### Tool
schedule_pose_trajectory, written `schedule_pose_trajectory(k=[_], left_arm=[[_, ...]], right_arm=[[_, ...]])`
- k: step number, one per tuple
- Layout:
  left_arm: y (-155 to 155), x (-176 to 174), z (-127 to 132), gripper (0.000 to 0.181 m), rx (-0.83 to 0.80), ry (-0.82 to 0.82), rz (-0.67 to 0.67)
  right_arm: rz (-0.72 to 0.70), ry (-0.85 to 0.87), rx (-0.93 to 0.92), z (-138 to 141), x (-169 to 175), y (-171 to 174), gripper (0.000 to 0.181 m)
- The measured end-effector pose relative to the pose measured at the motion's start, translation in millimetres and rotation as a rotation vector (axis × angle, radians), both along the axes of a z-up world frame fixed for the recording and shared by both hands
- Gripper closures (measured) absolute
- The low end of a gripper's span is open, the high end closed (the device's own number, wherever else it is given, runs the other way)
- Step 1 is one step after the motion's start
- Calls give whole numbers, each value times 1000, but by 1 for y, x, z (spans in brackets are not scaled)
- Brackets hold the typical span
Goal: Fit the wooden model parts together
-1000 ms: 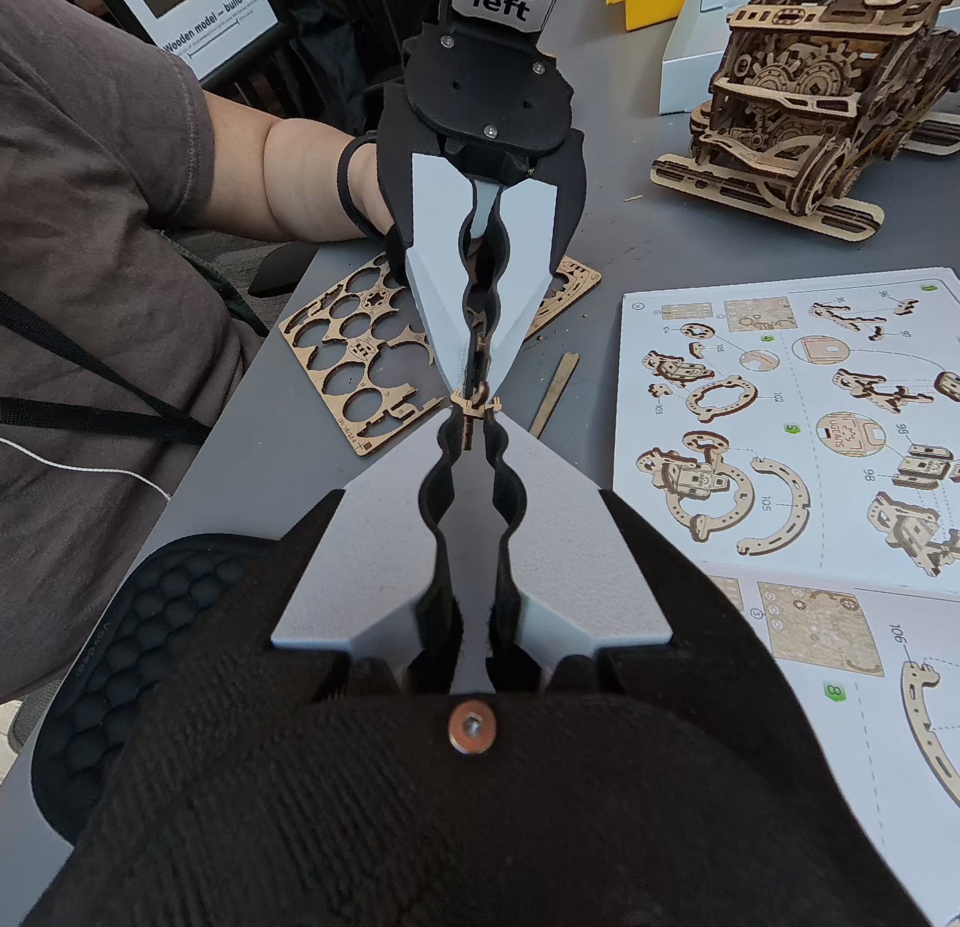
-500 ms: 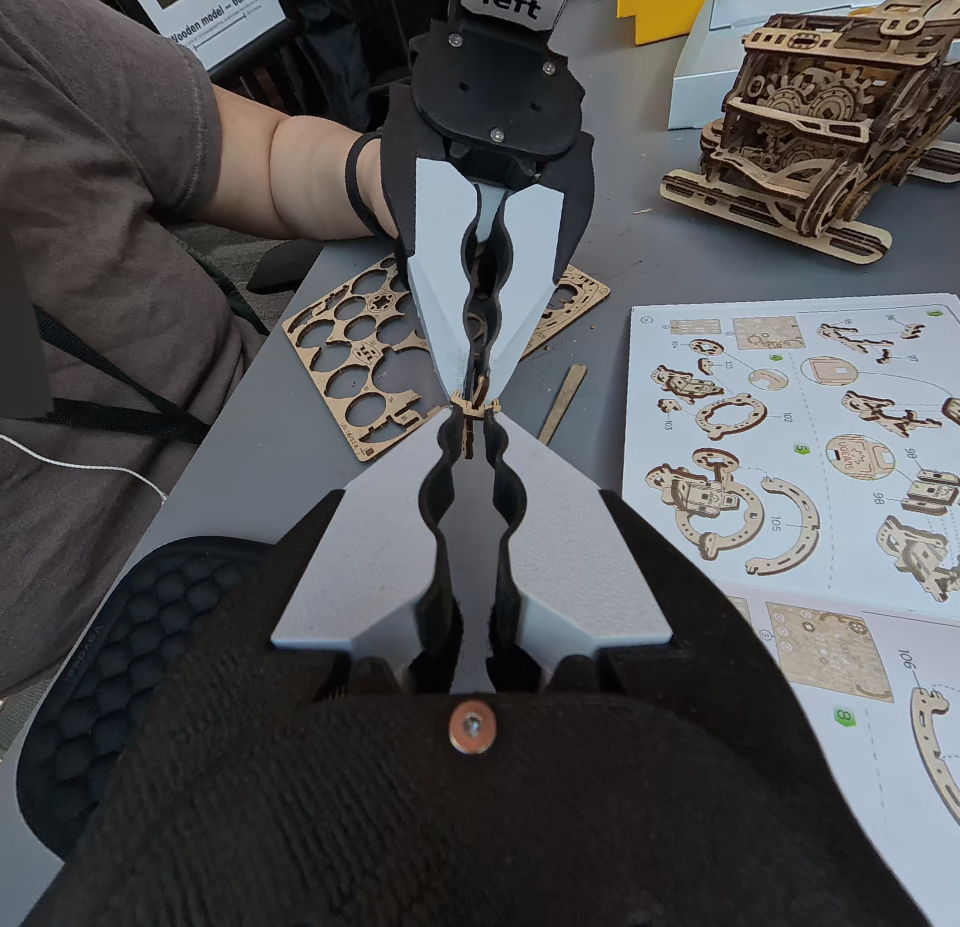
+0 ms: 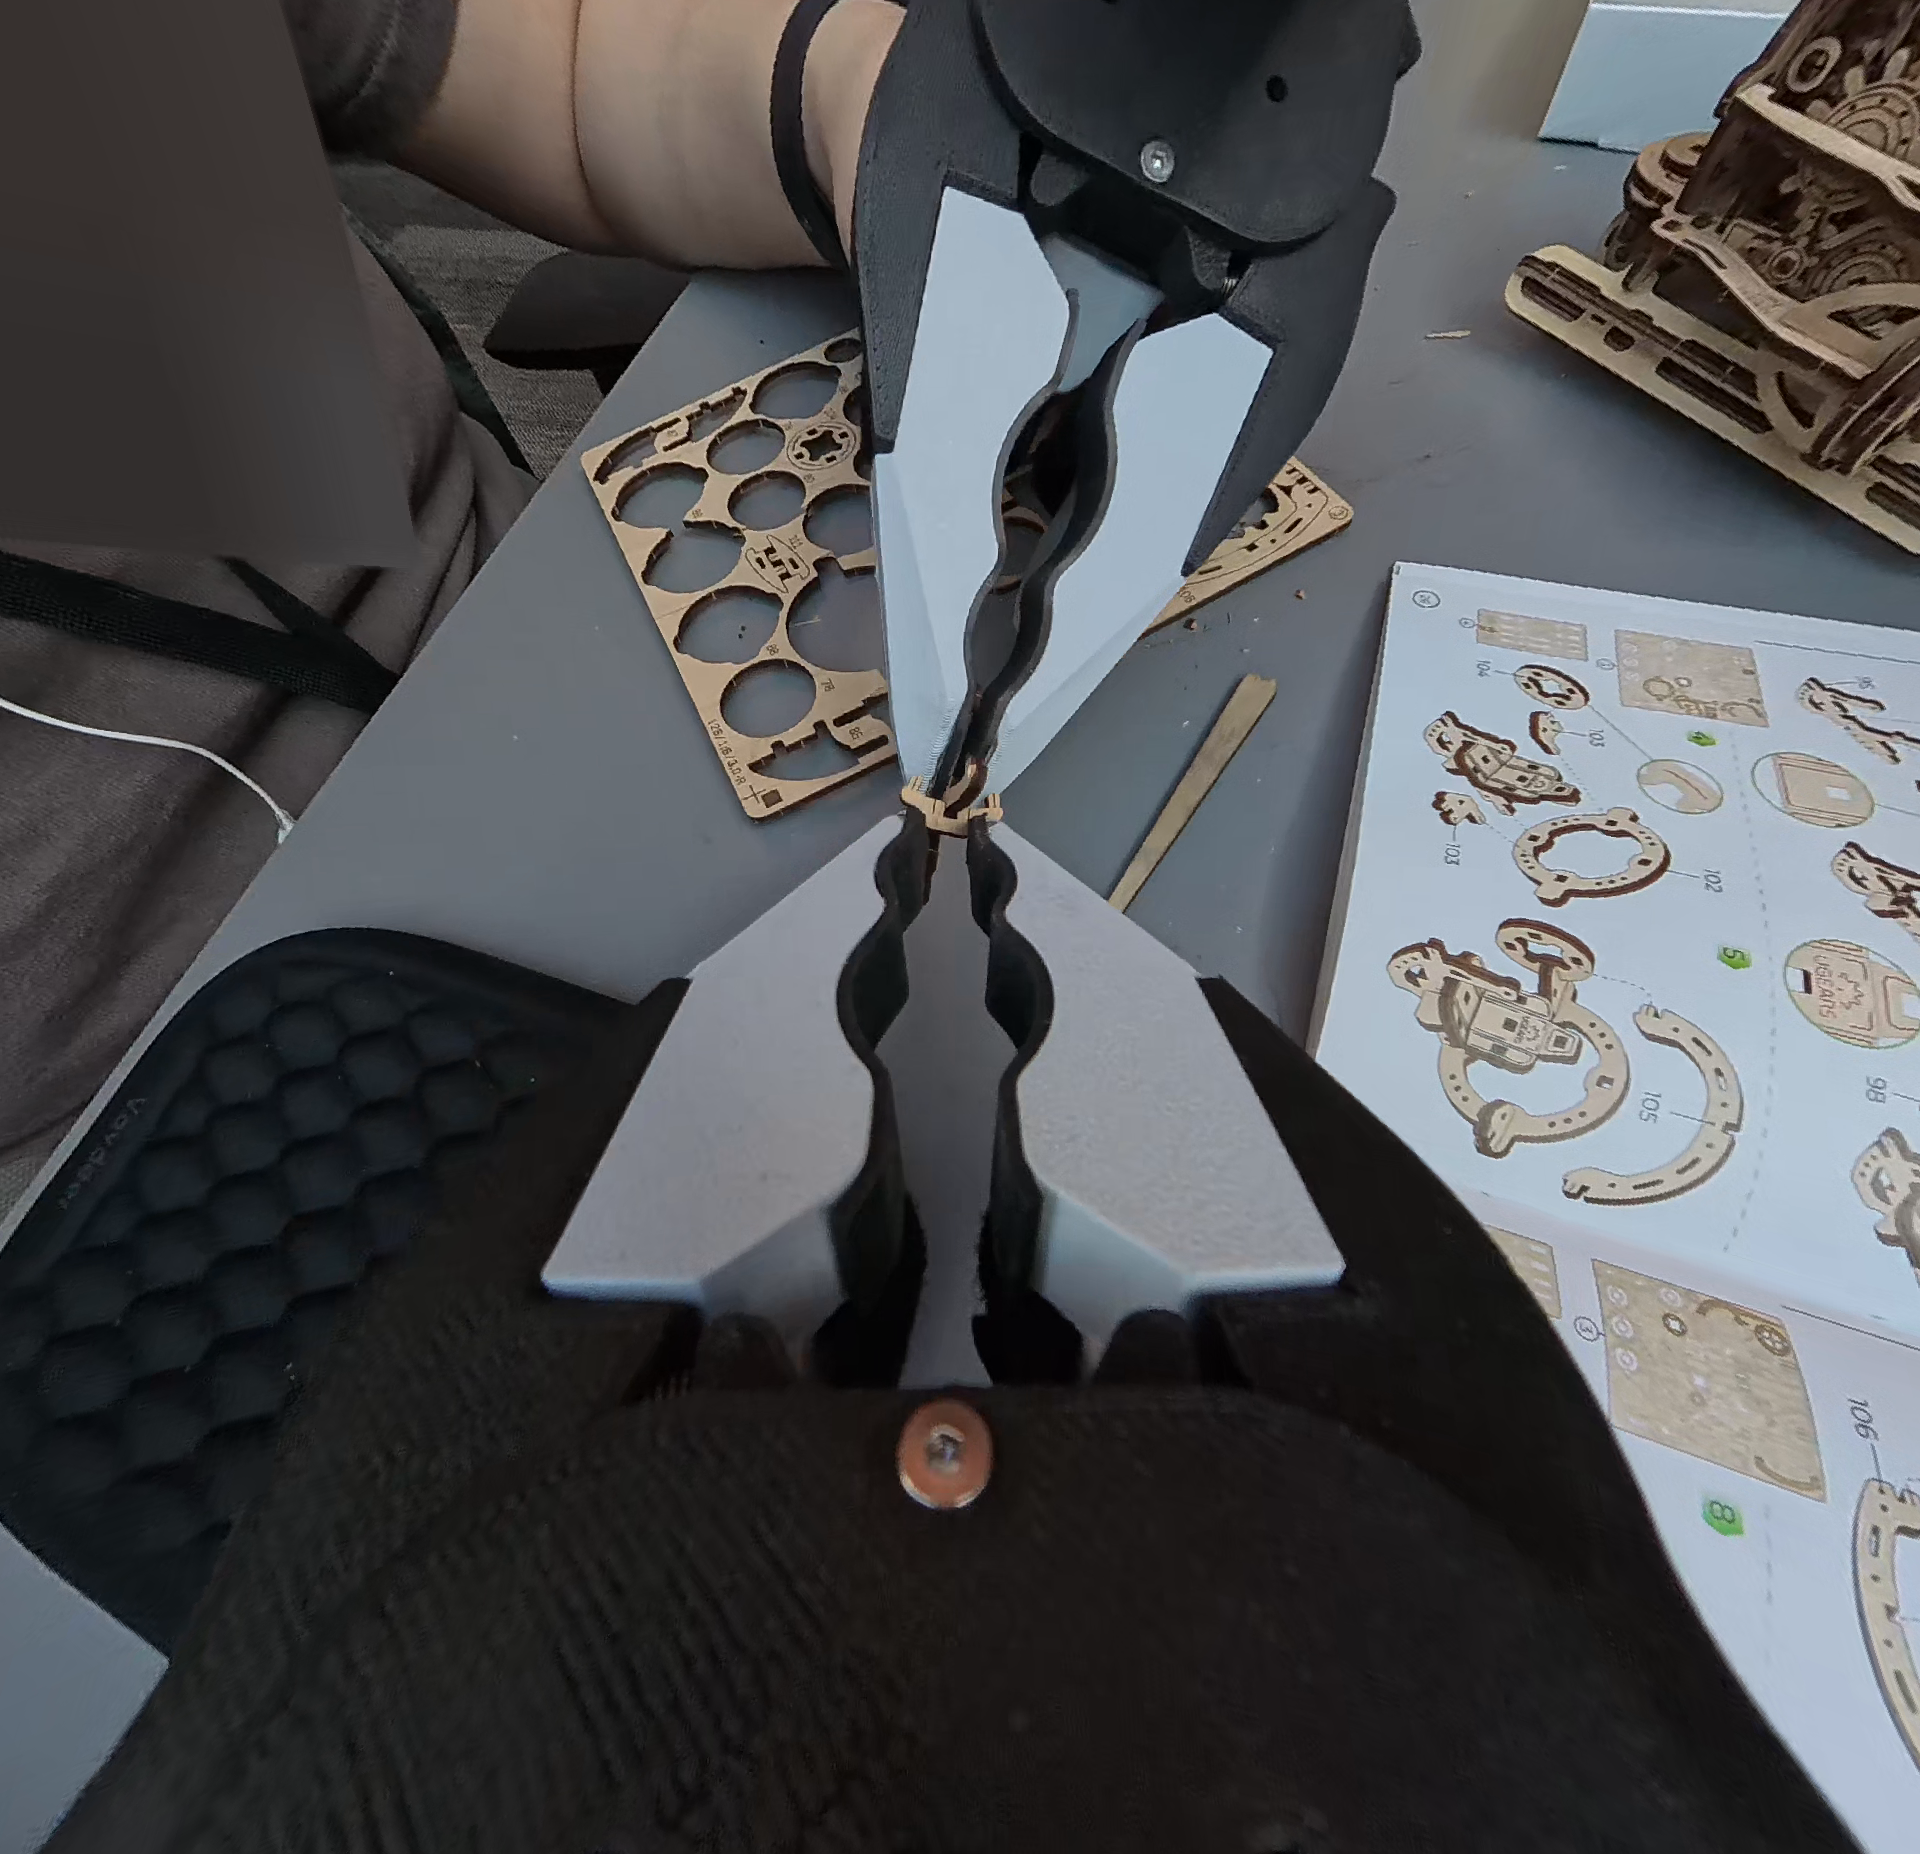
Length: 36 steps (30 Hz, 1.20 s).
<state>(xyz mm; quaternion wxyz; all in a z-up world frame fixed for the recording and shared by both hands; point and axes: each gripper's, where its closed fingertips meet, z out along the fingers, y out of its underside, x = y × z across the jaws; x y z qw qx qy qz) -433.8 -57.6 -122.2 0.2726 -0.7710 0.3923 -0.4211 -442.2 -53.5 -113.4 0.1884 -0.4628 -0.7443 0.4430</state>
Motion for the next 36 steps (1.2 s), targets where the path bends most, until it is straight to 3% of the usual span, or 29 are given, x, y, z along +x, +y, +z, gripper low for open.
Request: schedule_pose_trajectory(k=[6,26,36], left_arm=[[0,-1,-17,181,48,93,-22],[-3,-8,-16,173,95,156,-52],[-1,-9,-14,180,117,150,-45]], right_arm=[[6,-27,27,-17,-1,-1,174],[-6,-20,18,-18,-4,-1,174],[-6,-18,26,-18,-4,-1,174]])
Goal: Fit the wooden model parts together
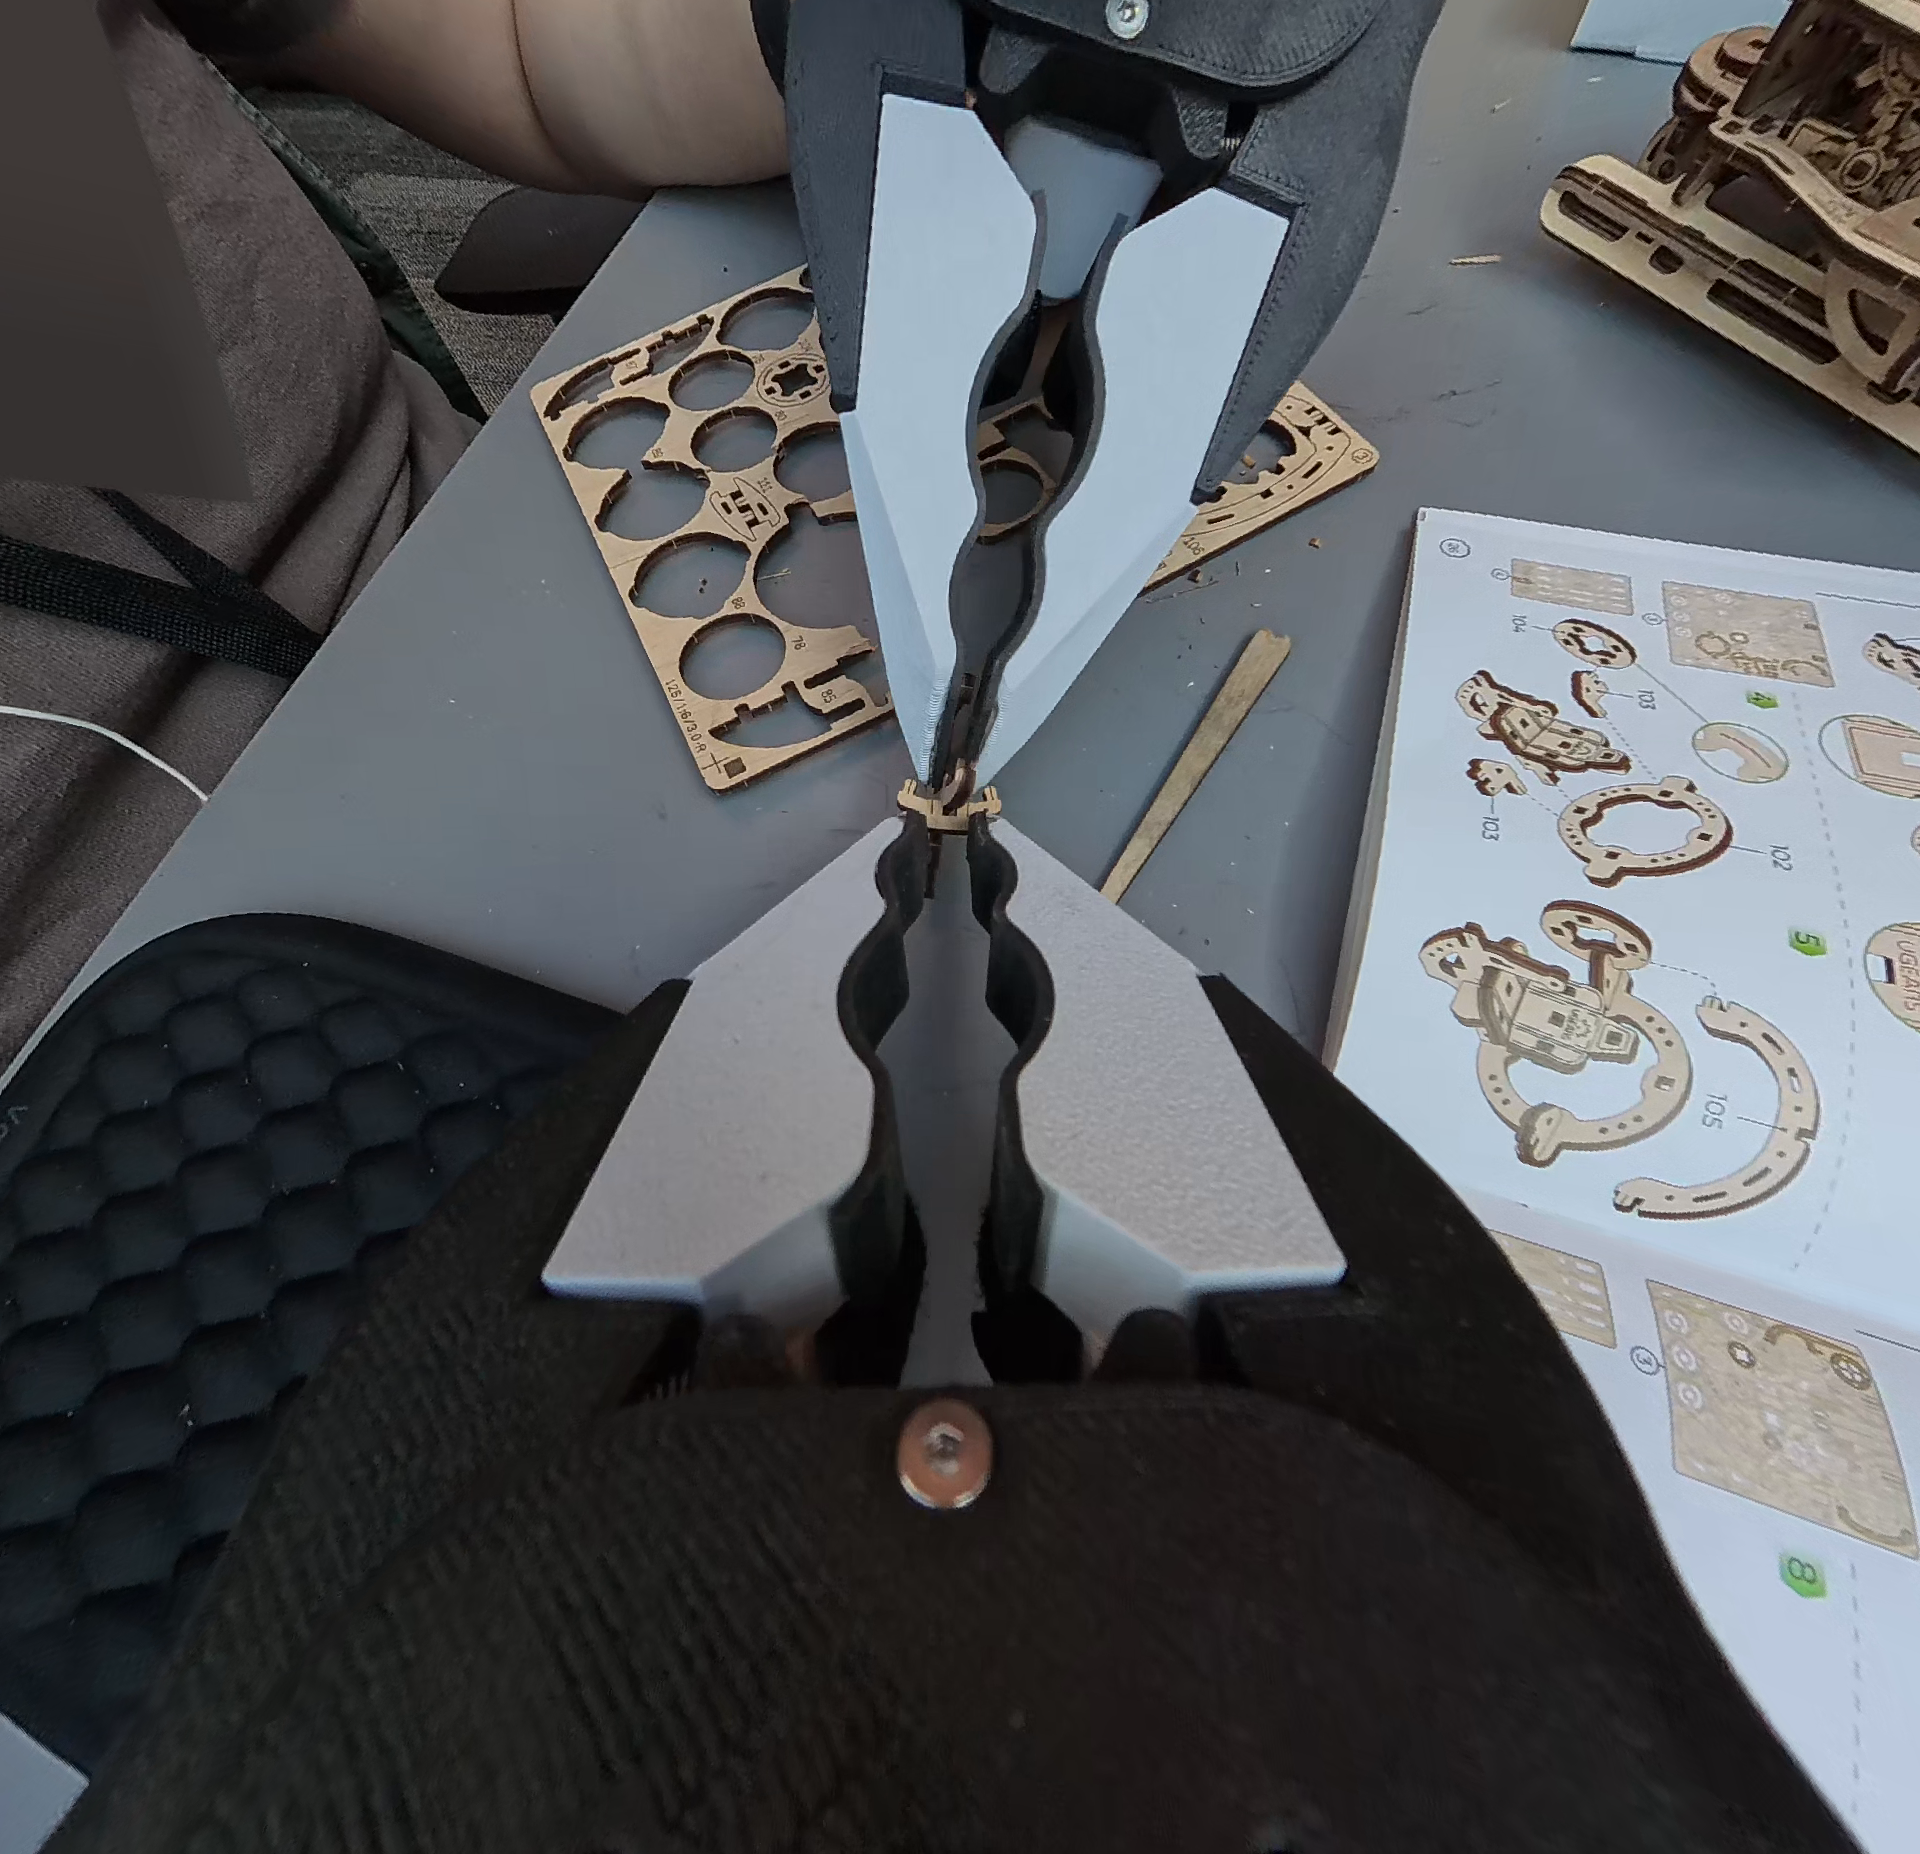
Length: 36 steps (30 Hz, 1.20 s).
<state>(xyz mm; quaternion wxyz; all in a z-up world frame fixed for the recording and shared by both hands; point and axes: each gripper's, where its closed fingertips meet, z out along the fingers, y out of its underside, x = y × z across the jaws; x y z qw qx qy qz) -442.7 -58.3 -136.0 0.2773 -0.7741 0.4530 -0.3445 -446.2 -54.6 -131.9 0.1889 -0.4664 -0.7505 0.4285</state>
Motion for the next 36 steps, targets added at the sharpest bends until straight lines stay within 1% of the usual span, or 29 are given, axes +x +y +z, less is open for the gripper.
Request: schedule_pose_trajectory(k=[6,12,21,30,36], left_arm=[[2,0,5,181,8,-28,9],[2,0,4,181,9,-27,9],[4,0,7,181,63,-7,25],[4,-1,3,181,21,-11,33],[1,1,1,181,12,-7,14]], right_arm=[[0,1,4,0,0,0,174],[-5,-8,1,-1,0,1,174],[-68,-28,-57,2,-1,2,175],[-108,-23,-60,-3,-1,2,175],[-97,-17,-87,-1,-1,0,175]])
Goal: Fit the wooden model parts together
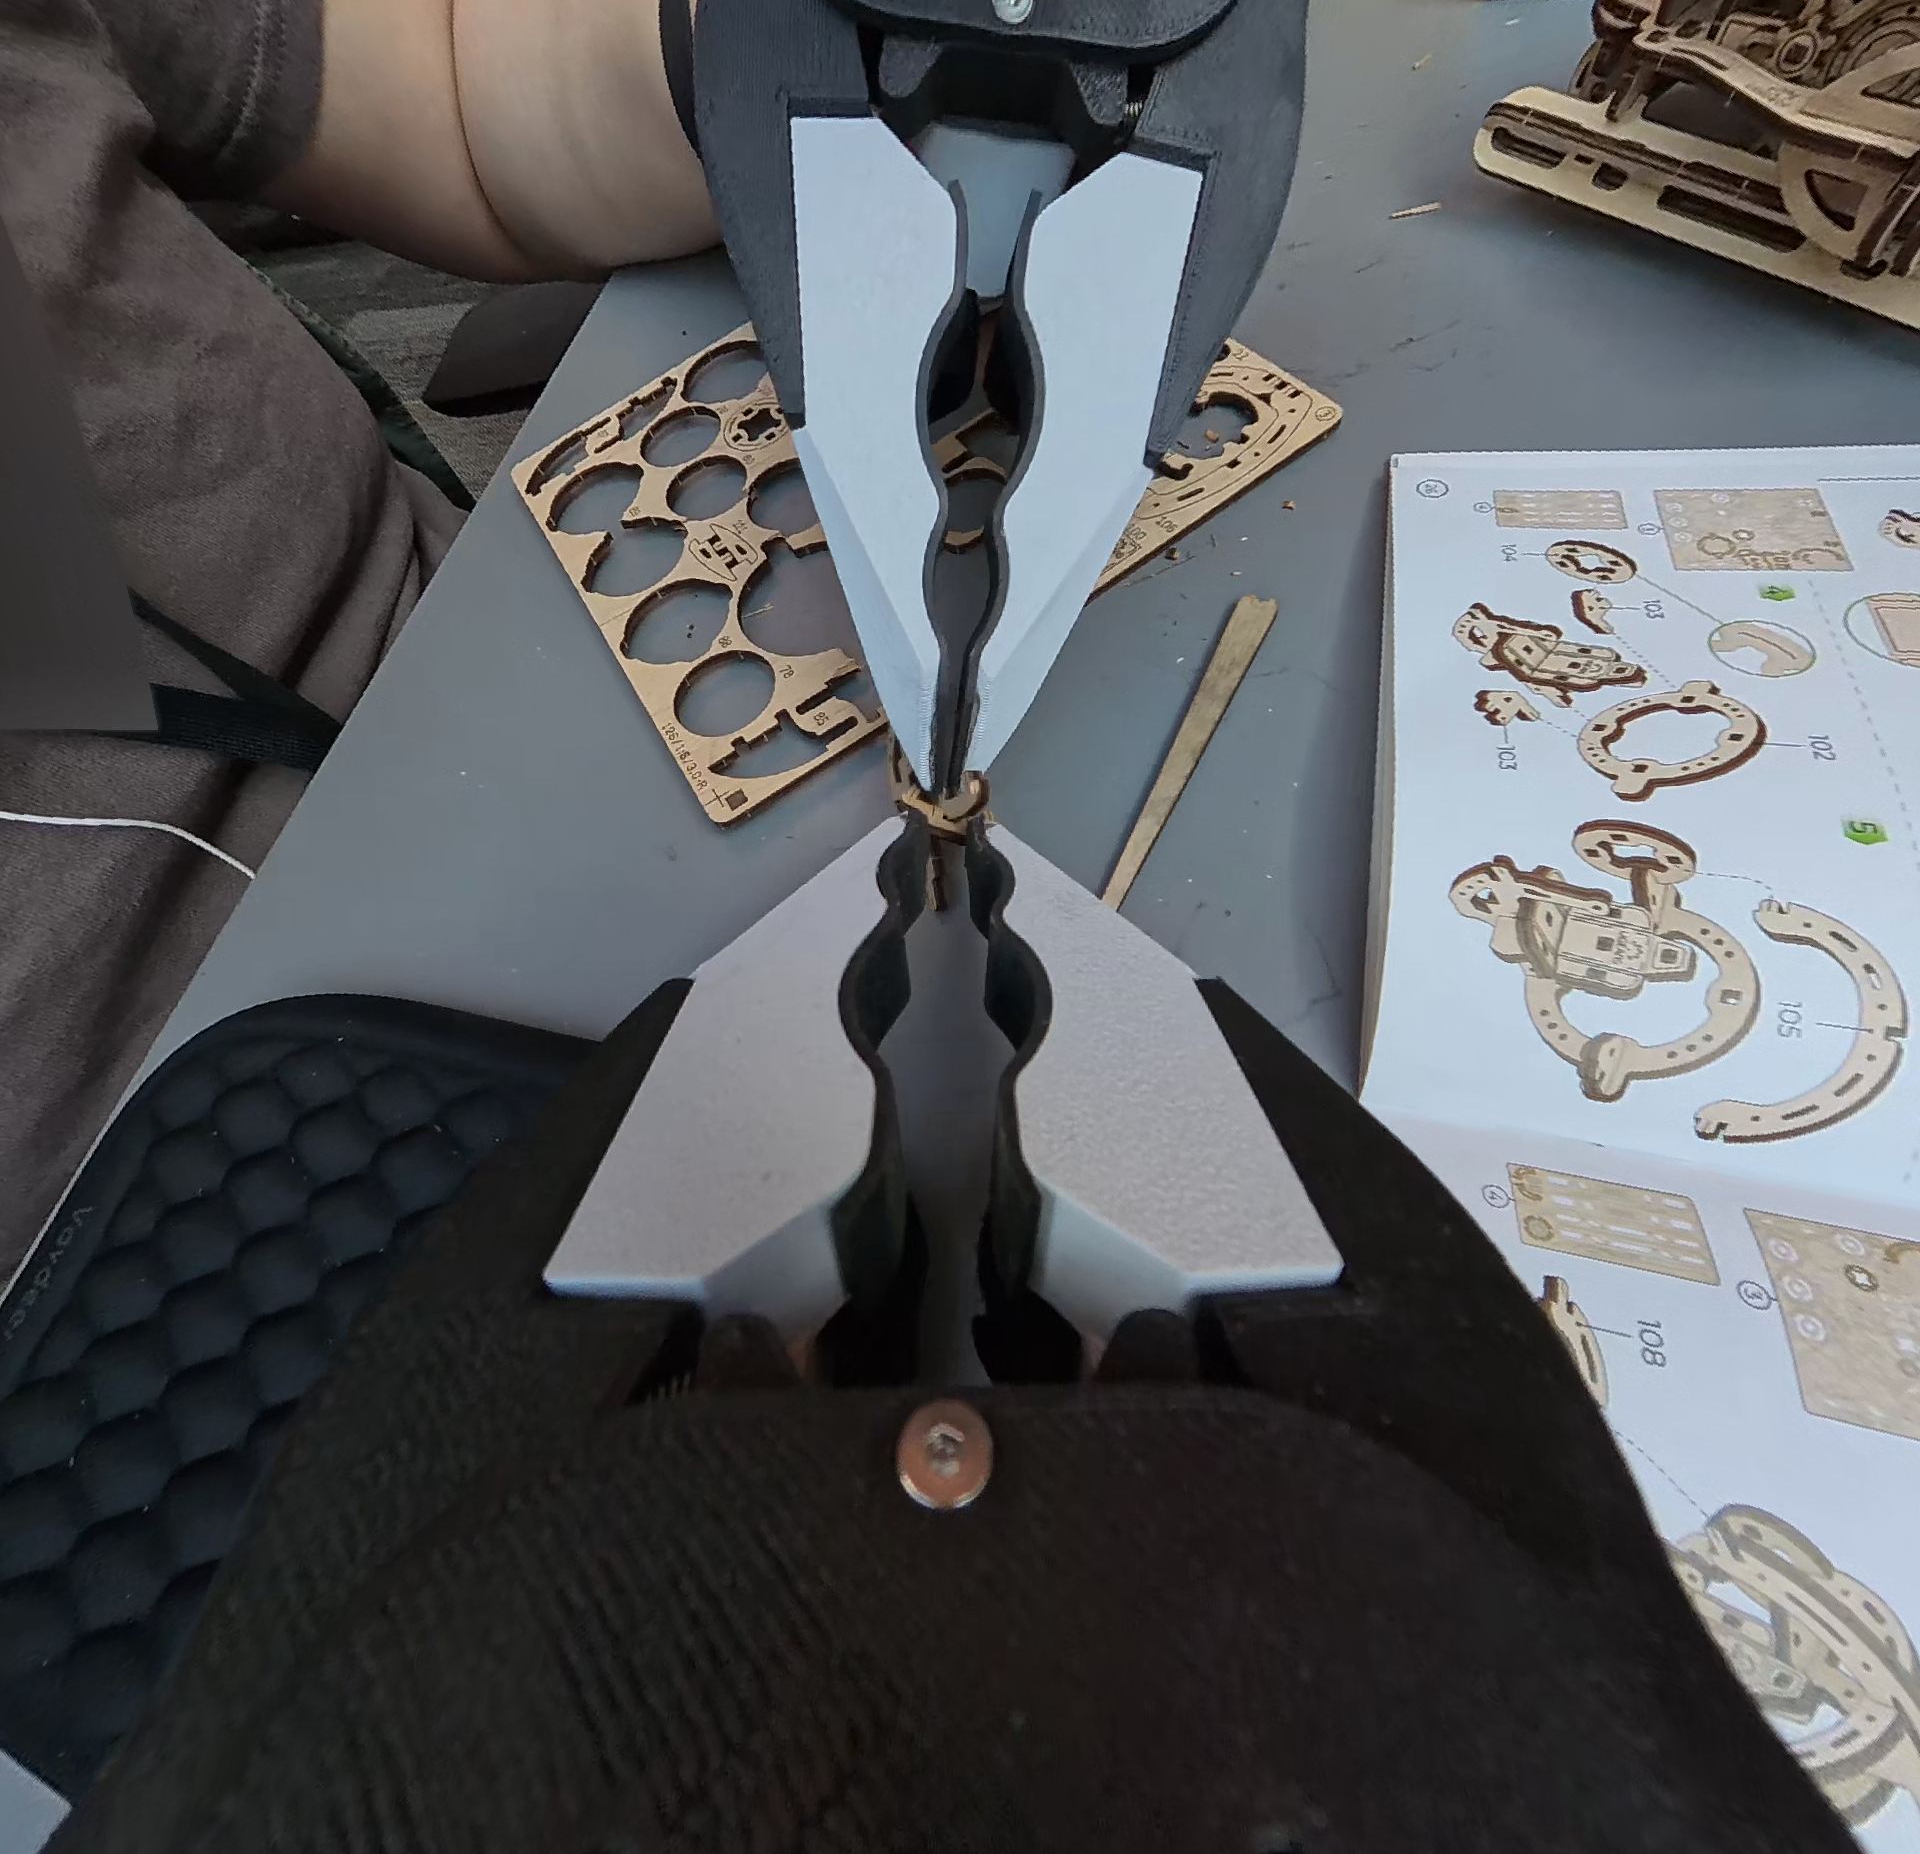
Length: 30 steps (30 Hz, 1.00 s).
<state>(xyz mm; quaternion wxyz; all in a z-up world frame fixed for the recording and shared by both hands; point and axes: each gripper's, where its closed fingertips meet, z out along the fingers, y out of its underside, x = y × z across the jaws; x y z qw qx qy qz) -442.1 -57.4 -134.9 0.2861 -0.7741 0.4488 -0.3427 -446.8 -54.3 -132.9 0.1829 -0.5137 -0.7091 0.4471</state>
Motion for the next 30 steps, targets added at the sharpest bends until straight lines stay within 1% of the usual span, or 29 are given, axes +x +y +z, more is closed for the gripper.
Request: schedule_pose_trajectory(k=[1,3,4,6,7,11,13,15,17,19,21,23,26,28,30], left_arm=[[-1,2,0,181,-5,-4,-7],[-4,6,-3,181,-15,-5,-20],[-6,8,-4,181,-19,-7,-28],[-6,8,-8,181,-16,9,-28],[-5,7,-8,181,-7,14,-22],[-4,6,-1,181,-21,-30,-20],[-4,4,4,181,-31,-49,-17],[-3,1,2,181,-41,-29,-16],[-1,-2,0,181,-21,-4,-13],[-3,-5,-4,181,-25,28,-29],[-2,-7,-7,180,-15,49,-23],[1,-8,-6,176,-2,44,-11],[2,-8,-6,165,-12,43,-7],[0,-9,-10,165,-17,62,-16],[-2,-7,-13,170,-21,68,-28]], right_arm=[[-3,16,-6,2,0,0,181],[10,45,-44,9,-1,-4,181],[26,29,-53,7,0,-7,181],[21,-30,45,-7,3,-1,181],[17,-23,83,-8,5,3,181],[13,2,33,-1,7,6,181],[2,5,43,-1,6,9,181],[3,-3,61,-3,7,10,181],[-2,-14,98,-7,7,12,175],[26,-25,108,-9,10,8,170],[25,-24,138,-10,10,8,169],[32,-25,158,-11,11,8,168],[47,-29,177,-12,11,7,168],[65,-58,228,-19,12,8,164],[70,-60,221,-18,9,6,162]])
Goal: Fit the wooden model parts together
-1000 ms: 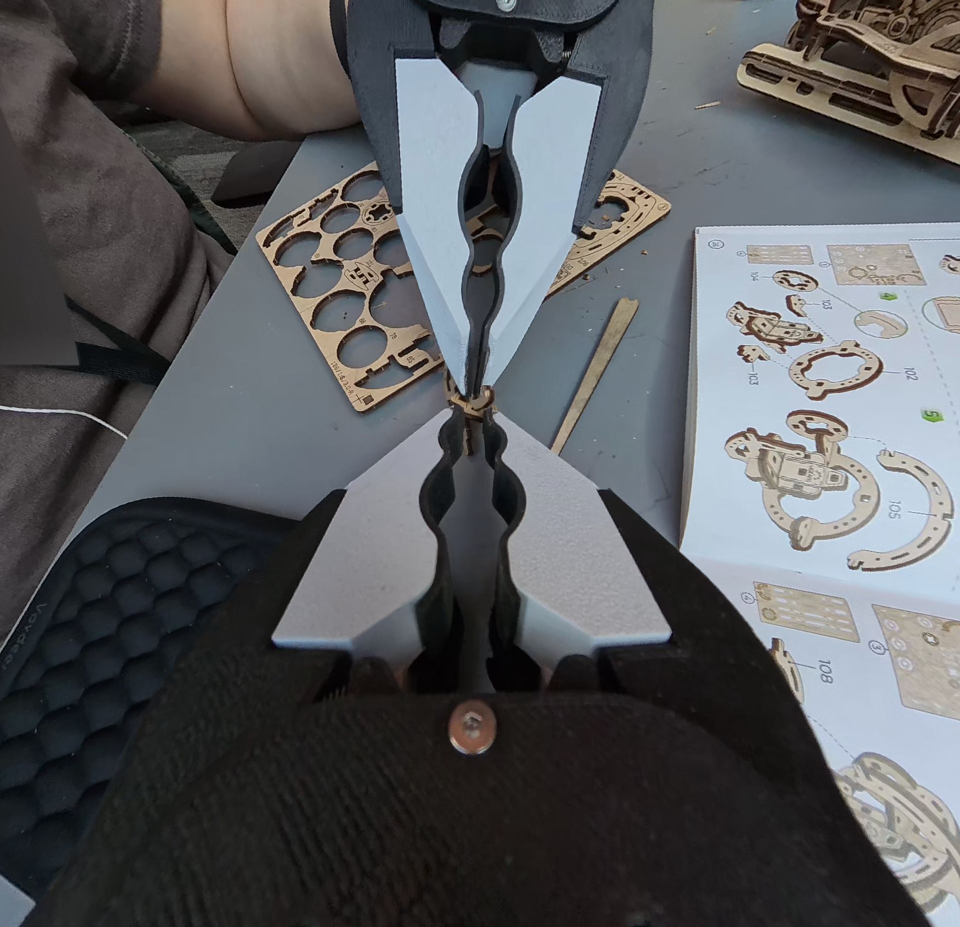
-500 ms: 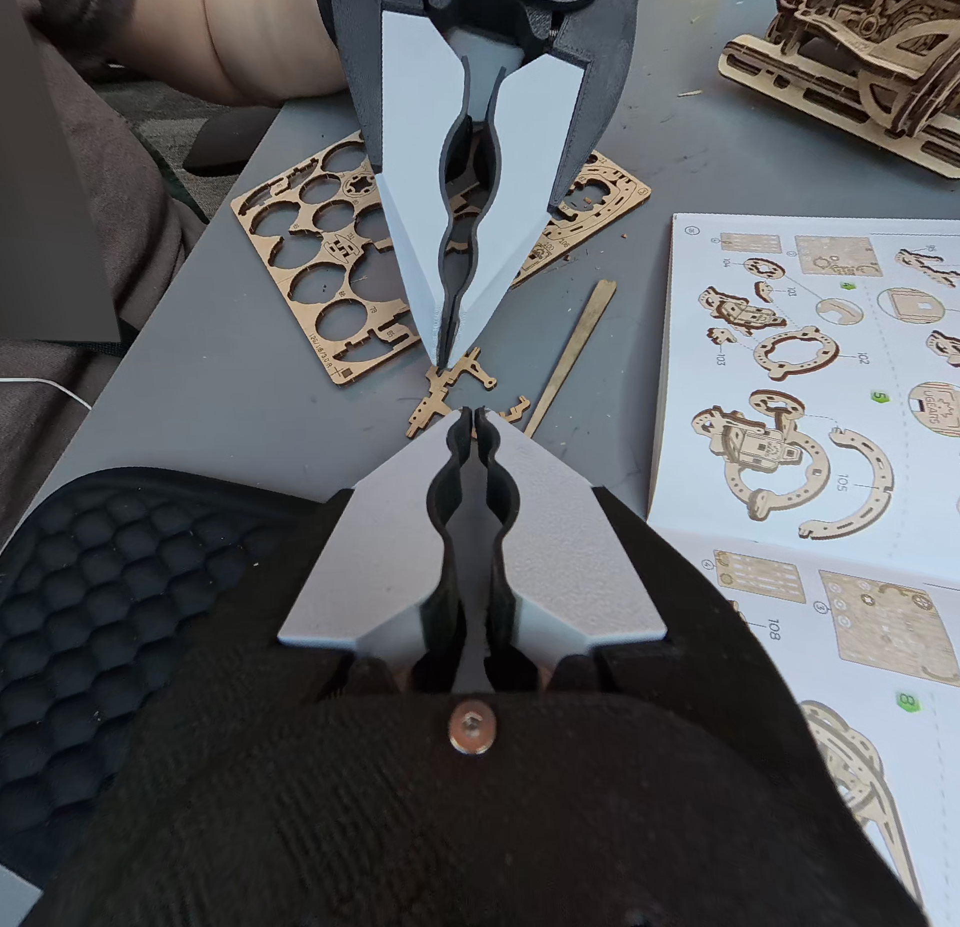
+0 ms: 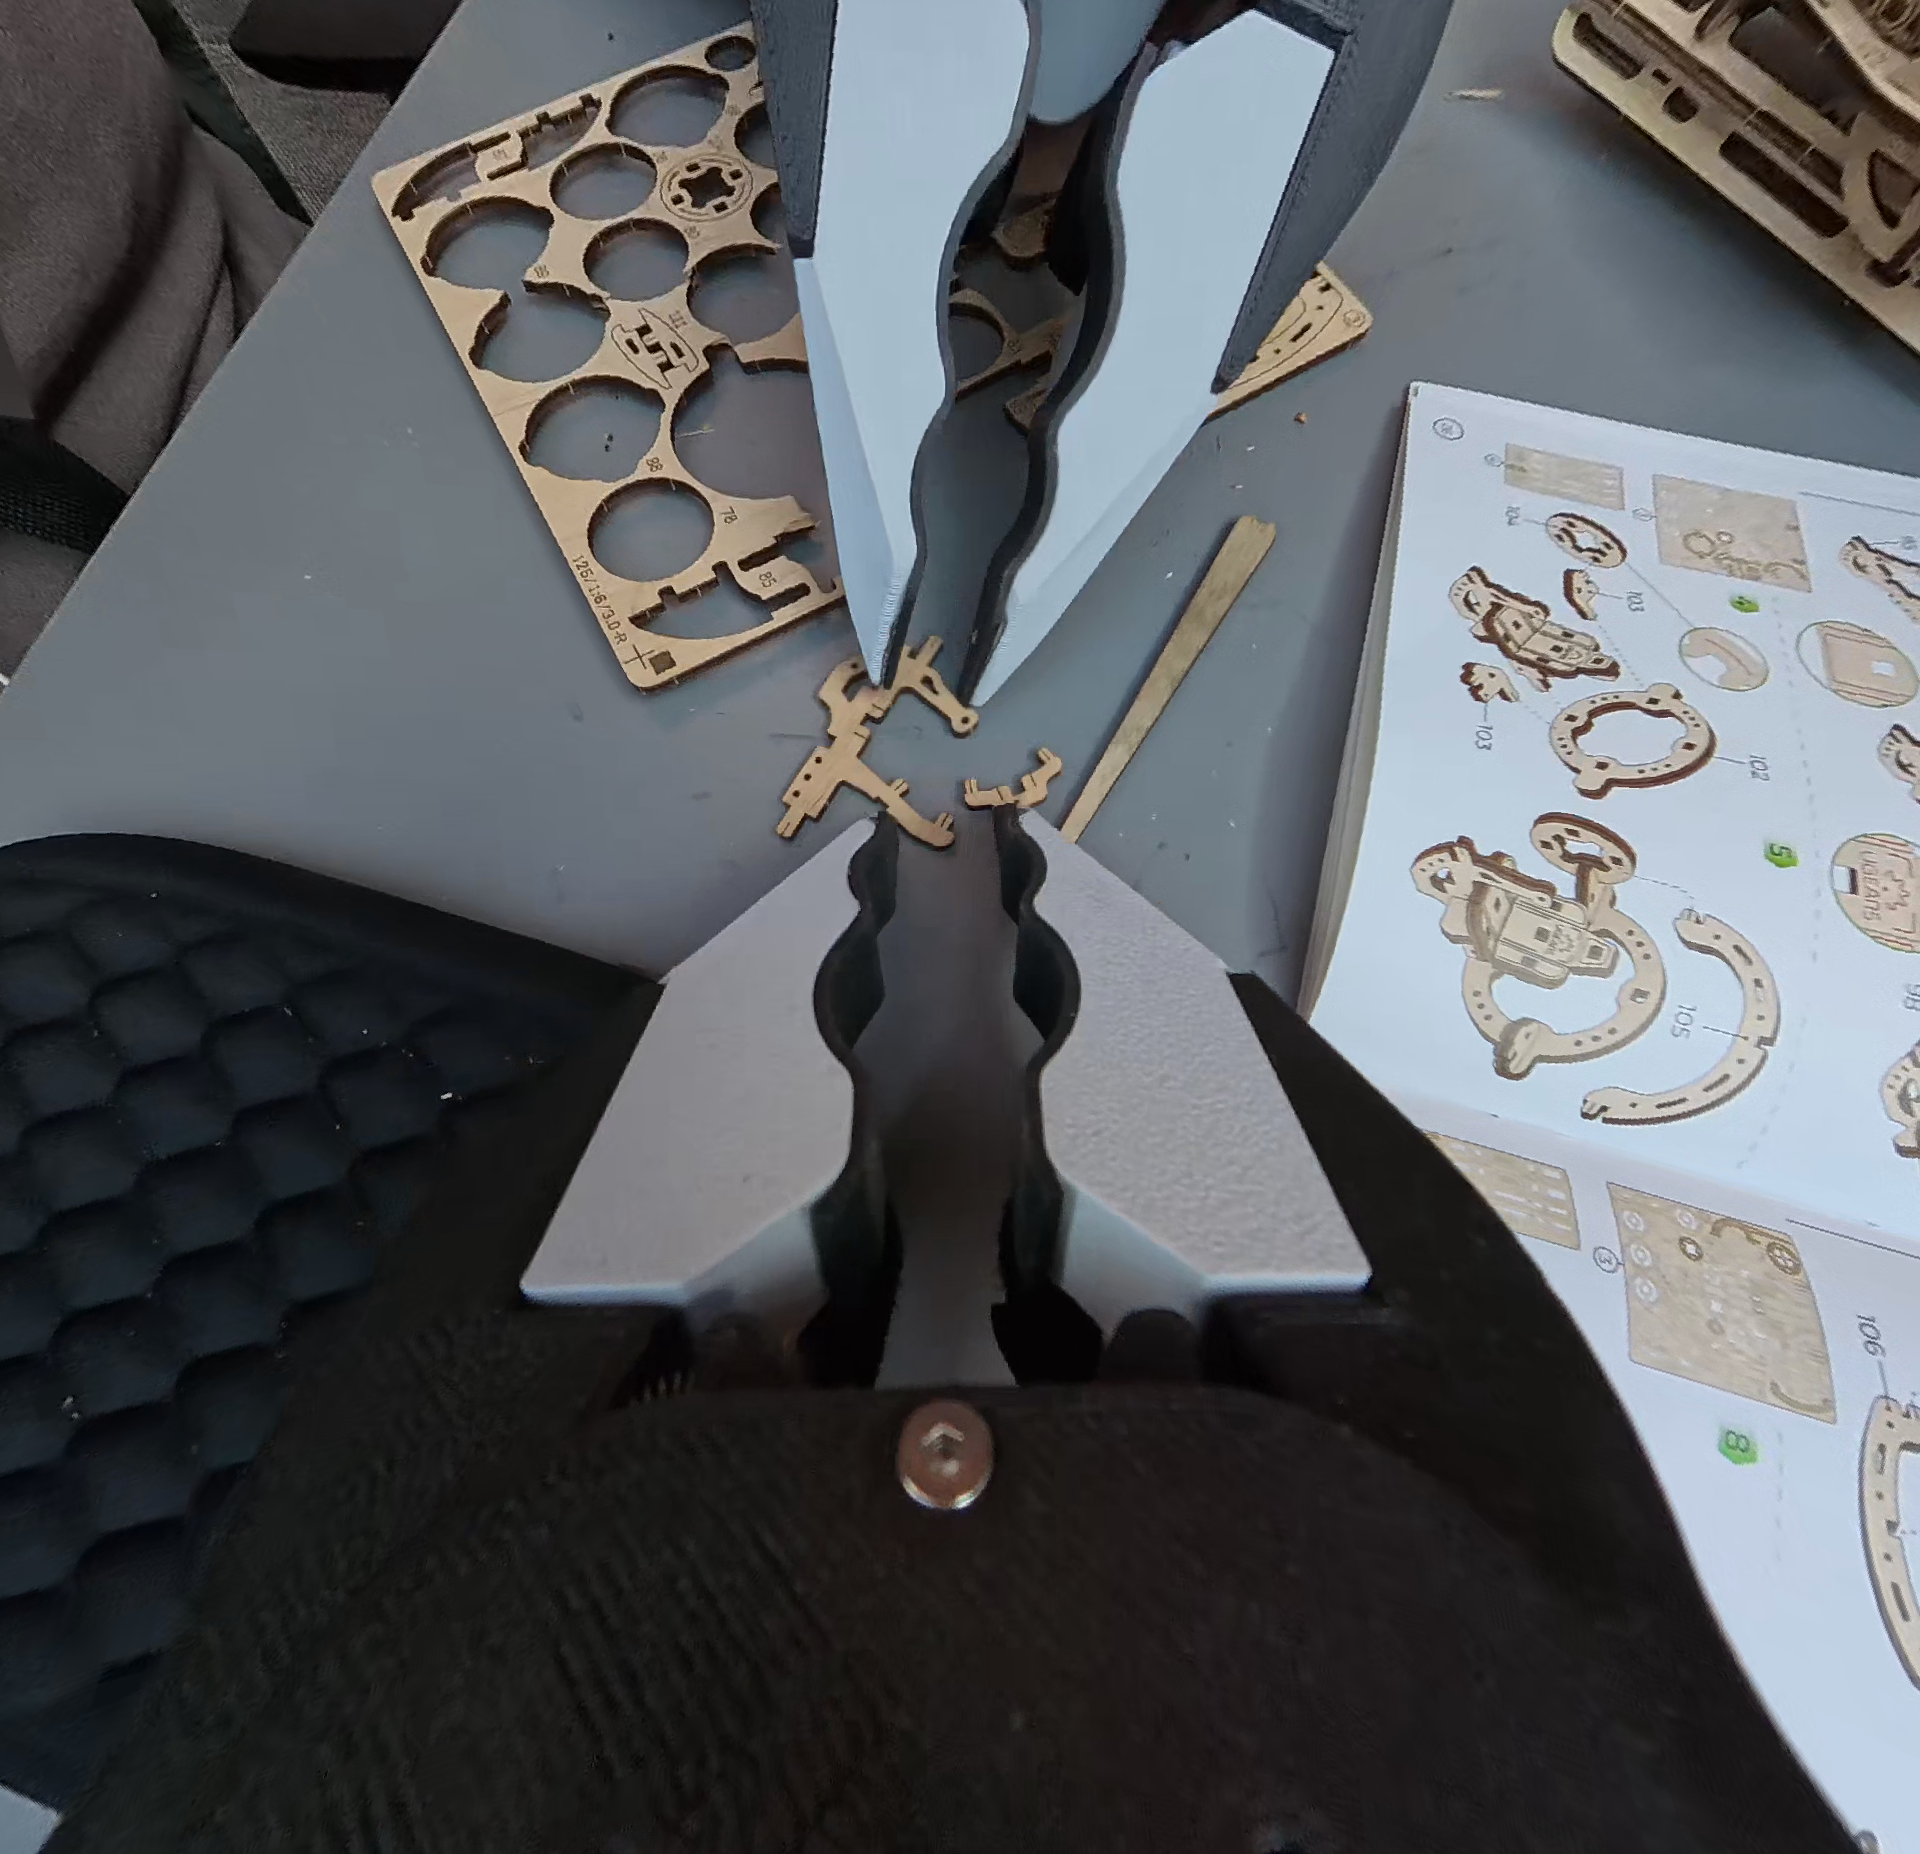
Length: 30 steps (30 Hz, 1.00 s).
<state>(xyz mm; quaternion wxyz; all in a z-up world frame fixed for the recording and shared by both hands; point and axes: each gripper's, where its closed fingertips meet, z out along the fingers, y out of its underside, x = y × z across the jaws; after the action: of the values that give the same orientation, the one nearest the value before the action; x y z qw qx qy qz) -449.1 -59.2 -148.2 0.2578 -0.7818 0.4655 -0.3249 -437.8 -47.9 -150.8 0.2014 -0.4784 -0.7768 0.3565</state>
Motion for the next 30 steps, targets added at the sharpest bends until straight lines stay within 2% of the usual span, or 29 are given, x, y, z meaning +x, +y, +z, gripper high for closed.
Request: schedule_pose_trajectory(k=[3,5,12,17,20,24,26,30], left_arm=[[-1,0,0,170,-18,-10,-1],[-1,1,1,168,-34,-19,3],[1,3,11,143,-127,-131,24],[1,5,19,140,-140,-178,24],[-3,8,23,148,-131,-199,-1],[-4,9,25,170,-132,-218,-13],[-1,6,23,179,-123,-202,2],[9,0,28,181,-101,-212,62]], right_arm=[[22,-32,-19,0,2,-5,173],[37,-20,32,0,3,-6,173],[70,54,249,11,5,-5,176],[104,139,479,26,0,-5,177],[118,170,573,32,-2,-6,178],[107,185,628,36,-7,-4,178],[84,210,614,41,-10,-3,178],[25,243,543,50,-14,4,177]])
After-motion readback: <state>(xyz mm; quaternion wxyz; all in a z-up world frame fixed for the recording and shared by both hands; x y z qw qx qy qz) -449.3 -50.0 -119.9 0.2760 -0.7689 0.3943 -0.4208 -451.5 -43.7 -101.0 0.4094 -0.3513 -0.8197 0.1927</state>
